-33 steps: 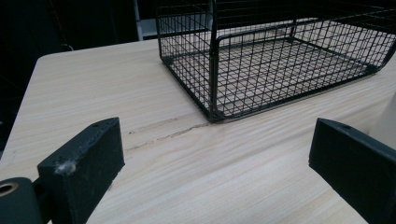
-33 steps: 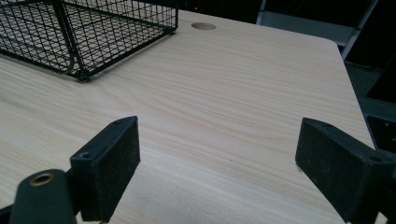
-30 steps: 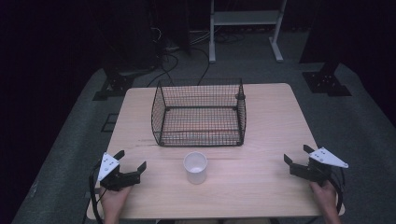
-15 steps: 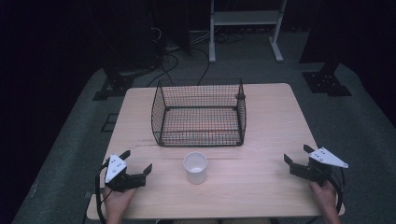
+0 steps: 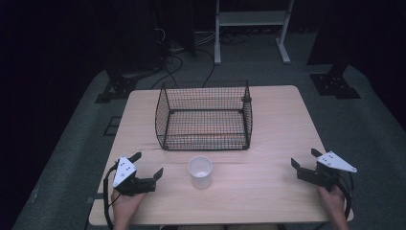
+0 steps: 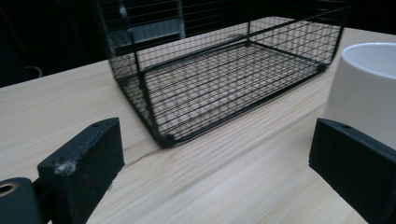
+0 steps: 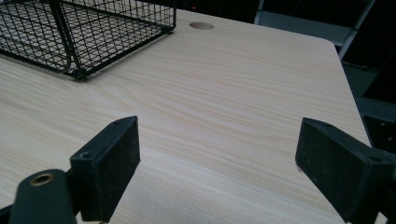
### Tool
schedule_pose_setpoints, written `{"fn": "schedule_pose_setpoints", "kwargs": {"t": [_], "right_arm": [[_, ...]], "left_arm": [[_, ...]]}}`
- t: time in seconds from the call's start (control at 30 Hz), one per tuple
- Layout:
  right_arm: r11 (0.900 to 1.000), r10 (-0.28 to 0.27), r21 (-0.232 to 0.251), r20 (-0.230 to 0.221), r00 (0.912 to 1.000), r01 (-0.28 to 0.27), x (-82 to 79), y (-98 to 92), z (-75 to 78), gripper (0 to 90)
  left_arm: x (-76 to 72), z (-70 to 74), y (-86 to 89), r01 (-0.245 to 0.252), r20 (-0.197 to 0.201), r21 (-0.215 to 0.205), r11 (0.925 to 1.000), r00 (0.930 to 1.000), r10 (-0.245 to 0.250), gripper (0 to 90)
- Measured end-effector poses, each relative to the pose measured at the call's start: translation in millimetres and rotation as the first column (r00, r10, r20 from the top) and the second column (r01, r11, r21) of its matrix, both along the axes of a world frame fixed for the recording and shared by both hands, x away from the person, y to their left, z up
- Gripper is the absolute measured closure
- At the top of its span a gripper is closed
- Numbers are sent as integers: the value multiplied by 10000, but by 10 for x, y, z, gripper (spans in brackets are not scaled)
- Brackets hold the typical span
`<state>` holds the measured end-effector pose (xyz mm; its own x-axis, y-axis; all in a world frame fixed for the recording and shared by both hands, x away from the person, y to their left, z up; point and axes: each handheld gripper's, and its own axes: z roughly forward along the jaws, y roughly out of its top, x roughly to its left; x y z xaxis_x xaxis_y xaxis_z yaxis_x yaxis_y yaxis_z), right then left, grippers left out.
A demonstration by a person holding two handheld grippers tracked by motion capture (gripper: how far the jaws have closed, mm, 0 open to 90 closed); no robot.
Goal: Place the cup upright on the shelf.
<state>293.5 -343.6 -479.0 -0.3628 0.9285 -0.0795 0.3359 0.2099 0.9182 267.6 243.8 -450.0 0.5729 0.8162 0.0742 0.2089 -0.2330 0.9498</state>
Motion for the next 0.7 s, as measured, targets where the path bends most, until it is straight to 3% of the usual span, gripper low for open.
{"fn": "schedule_pose_setpoints", "kwargs": {"t": [0.03, 0.3, 0.7], "right_arm": [[10000, -19, 5, -6, 10000, 19, 1, -2, 0, 131], [10000, 12, 30, -24, 10000, -12, 2, 0, 0, 131], [10000, 19, -10, -55, 10000, -19, 4, 6, 0, 131]], "left_arm": [[8, 7, -54, 208, -57, 164, 9996, 9998, -207, 25], [-9, 56, -199, 890, -84, 75, 9960, 9960, -890, 20], [-91, 146, -248, 1541, -57, 145, 9880, 9881, -1540, 9]]}}
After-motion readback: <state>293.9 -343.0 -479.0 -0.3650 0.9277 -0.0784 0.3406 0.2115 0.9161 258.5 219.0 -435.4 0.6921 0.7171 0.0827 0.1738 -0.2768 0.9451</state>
